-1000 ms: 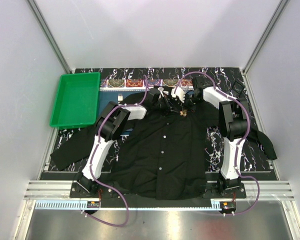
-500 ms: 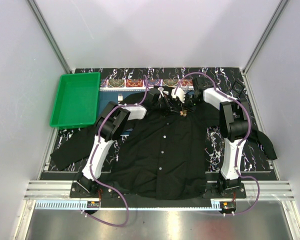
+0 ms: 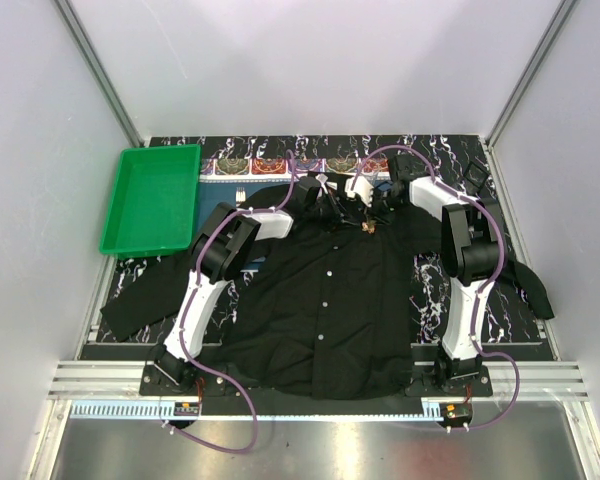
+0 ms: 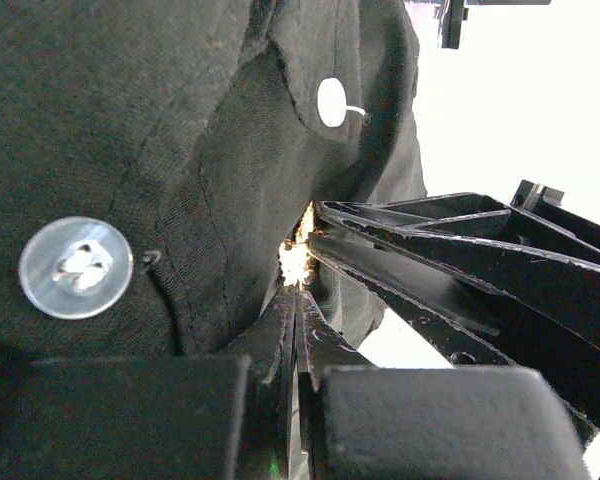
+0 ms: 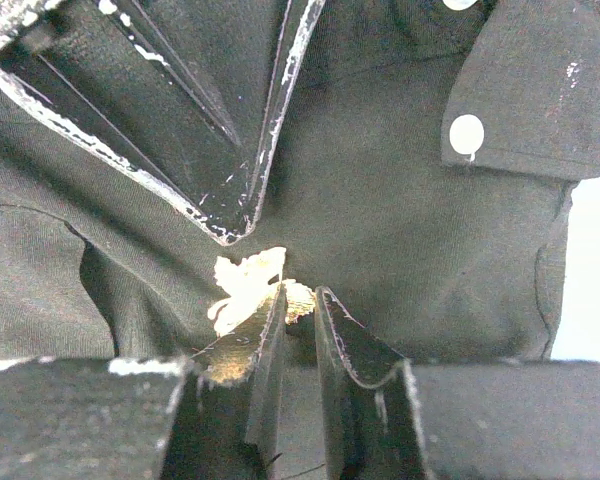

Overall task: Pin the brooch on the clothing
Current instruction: Pin the brooch to the clothes.

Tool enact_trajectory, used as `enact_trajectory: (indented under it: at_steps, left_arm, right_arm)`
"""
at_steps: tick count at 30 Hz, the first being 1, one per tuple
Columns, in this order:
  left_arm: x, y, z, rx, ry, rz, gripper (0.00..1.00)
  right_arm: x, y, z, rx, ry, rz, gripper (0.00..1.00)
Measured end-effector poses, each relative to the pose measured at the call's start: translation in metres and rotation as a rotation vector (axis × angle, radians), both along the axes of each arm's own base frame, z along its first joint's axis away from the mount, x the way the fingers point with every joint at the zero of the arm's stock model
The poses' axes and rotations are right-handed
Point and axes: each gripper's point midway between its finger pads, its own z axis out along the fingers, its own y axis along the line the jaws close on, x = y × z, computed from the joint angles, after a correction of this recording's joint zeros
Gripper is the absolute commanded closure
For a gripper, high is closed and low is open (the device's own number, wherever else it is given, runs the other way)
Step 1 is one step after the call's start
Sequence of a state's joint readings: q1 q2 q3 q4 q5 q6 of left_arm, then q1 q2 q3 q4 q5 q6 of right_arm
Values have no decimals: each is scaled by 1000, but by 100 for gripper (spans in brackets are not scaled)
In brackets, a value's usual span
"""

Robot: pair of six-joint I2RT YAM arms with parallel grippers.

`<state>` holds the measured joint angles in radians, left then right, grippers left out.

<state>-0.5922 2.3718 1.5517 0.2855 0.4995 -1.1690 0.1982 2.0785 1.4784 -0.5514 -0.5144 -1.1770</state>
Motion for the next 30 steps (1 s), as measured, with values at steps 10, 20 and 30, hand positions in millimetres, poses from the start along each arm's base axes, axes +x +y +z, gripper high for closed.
enact_trajectory:
  at_steps: [10, 20, 30]
  left_arm:
    - [0, 0, 0, 4, 3, 2, 100]
    - [1, 0, 1, 0, -4, 3, 100]
    - [3, 4, 1, 23, -37, -10, 100]
  right_arm:
    - [-2, -4, 3, -2, 7, -1, 70]
    - [-4, -5, 20, 28, -7, -5, 64]
    - [-1, -13, 32, 63, -3, -49, 61]
